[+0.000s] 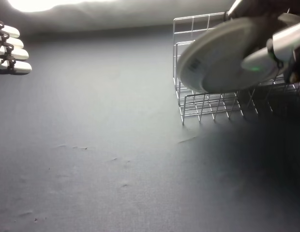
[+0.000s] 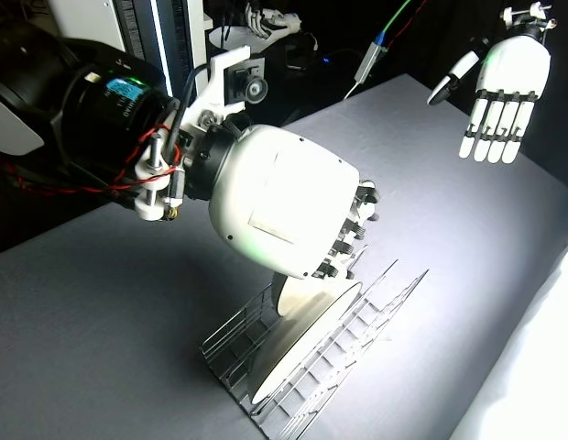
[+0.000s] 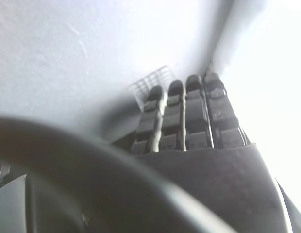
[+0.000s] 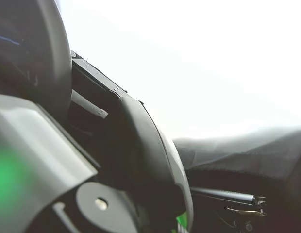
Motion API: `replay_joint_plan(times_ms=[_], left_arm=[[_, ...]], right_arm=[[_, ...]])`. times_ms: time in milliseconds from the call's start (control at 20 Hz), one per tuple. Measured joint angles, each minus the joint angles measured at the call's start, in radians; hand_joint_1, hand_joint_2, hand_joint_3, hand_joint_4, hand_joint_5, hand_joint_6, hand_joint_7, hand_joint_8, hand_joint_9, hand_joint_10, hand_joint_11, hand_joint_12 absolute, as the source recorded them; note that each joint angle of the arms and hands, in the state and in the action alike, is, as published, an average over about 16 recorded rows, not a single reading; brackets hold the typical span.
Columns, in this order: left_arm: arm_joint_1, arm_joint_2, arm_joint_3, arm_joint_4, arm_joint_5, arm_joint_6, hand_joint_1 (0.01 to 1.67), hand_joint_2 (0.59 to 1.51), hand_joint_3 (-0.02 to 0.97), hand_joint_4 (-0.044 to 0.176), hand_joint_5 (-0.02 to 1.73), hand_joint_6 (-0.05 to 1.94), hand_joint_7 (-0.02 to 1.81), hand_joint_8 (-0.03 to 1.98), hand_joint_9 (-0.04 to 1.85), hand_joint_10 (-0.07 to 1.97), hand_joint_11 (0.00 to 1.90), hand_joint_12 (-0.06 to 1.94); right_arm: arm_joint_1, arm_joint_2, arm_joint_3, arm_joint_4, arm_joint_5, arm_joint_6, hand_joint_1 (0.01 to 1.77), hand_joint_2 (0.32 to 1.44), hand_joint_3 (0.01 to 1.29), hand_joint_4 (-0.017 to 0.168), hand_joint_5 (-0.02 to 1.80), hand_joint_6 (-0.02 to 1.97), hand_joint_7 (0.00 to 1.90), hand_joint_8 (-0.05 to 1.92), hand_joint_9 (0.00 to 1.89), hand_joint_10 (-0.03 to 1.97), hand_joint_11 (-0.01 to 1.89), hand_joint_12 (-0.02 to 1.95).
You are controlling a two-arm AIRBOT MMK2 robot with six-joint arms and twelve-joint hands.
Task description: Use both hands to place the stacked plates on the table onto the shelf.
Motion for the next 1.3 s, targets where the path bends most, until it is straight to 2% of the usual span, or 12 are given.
replay_joint_plan(times_ms=[400, 700, 1000, 1200, 1300], left_arm=[[0.000, 0.000, -0.008, 0.002, -0.008, -0.003, 0.01, 1.025, 0.013, 0.004, 0.02, 0.00, 0.02, 0.01, 0.02, 0.01, 0.01, 0.00], [0.000, 0.000, -0.017, 0.004, -0.018, -0.017, 0.01, 1.025, 0.013, 0.004, 0.02, 0.00, 0.02, 0.01, 0.02, 0.01, 0.01, 0.00], [0.000, -0.002, -0.029, 0.007, -0.054, -0.062, 0.01, 1.025, 0.013, 0.004, 0.02, 0.00, 0.02, 0.01, 0.02, 0.01, 0.01, 0.00], [0.002, -0.004, -0.044, 0.007, -0.092, -0.115, 0.01, 1.025, 0.014, 0.004, 0.02, 0.00, 0.02, 0.01, 0.02, 0.01, 0.01, 0.00], [0.007, -0.005, -0.057, 0.005, -0.116, -0.145, 0.01, 1.029, 0.013, 0.004, 0.02, 0.00, 0.02, 0.01, 0.02, 0.01, 0.02, 0.00]], right_arm=[[-0.098, 0.000, 0.018, -0.062, 0.076, 0.000, 1.37, 0.96, 0.01, -0.007, 0.98, 0.86, 1.14, 0.55, 1.02, 0.92, 0.86, 0.87], [-0.131, 0.000, 0.022, -0.112, 0.124, -0.002, 1.27, 0.98, 0.01, -0.006, 0.80, 0.55, 0.90, 0.34, 0.80, 0.59, 0.57, 0.97], [-0.136, -0.002, 0.022, -0.204, 0.168, -0.007, 1.18, 0.99, 0.01, -0.006, 0.62, 0.23, 0.66, 0.14, 0.59, 0.26, 0.24, 1.07], [-0.127, -0.005, 0.022, -0.317, 0.211, -0.013, 1.11, 1.00, 0.01, -0.006, 0.50, 0.04, 0.52, 0.01, 0.47, 0.03, 0.04, 1.12], [-0.120, -0.008, 0.022, -0.399, 0.240, -0.017, 1.10, 1.00, 0.01, -0.004, 0.49, 0.03, 0.50, 0.02, 0.47, 0.02, 0.02, 1.11]])
